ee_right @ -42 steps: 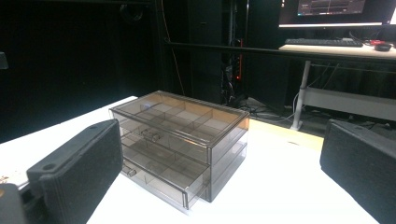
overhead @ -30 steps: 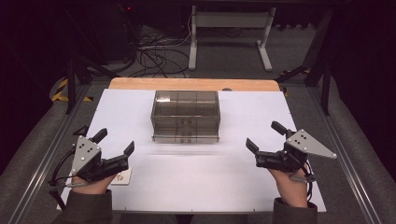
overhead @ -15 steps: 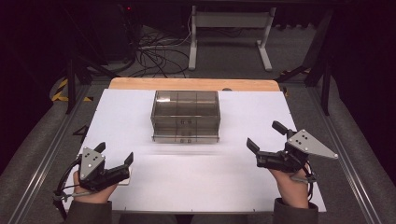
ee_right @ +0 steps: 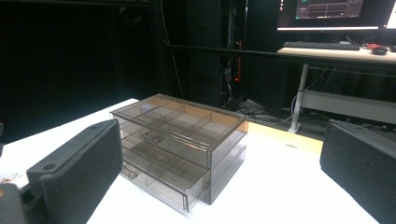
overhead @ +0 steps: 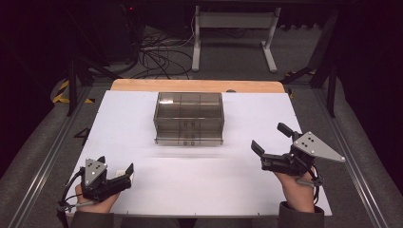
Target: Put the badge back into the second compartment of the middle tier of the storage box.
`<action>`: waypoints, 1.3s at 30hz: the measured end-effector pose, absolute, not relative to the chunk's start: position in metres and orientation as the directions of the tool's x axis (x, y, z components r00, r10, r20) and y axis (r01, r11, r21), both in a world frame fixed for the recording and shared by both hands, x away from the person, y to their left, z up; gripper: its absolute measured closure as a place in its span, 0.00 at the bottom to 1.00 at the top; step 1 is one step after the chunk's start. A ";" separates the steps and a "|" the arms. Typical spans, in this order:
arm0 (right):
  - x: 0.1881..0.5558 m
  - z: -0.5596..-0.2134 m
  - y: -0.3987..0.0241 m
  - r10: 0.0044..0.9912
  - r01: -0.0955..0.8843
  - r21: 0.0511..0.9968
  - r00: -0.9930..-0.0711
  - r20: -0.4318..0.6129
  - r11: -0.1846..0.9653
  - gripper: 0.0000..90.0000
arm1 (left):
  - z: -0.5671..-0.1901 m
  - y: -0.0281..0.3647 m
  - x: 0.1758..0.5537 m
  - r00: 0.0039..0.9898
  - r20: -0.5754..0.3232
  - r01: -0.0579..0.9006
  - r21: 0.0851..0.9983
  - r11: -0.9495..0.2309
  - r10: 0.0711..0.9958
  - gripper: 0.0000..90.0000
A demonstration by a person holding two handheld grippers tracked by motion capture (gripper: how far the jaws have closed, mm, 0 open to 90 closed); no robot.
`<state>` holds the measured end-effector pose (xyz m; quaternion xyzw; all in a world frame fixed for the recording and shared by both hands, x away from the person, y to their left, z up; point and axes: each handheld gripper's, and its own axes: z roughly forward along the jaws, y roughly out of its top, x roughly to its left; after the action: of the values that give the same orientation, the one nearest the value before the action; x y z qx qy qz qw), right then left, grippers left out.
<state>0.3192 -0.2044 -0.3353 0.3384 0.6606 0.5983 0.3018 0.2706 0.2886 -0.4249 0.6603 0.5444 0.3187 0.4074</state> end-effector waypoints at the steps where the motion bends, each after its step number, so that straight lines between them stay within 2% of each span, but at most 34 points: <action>1: 0.319 -0.335 -0.204 0.807 0.087 0.995 -0.590 0.006 0.056 0.00 | -0.428 0.289 0.271 0.201 -0.027 0.469 0.880 -0.072 0.979 0.05; 39: 0.318 -0.333 -0.199 0.803 0.088 0.994 -0.596 -0.004 0.070 0.00 | -0.465 0.283 0.281 0.106 -0.002 0.726 0.684 -0.076 0.994 0.04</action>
<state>0.3184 -0.1989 -0.3330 0.3340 0.6668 0.5944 0.3007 0.2813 0.2831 -0.4647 0.6913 0.6221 0.2452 0.2739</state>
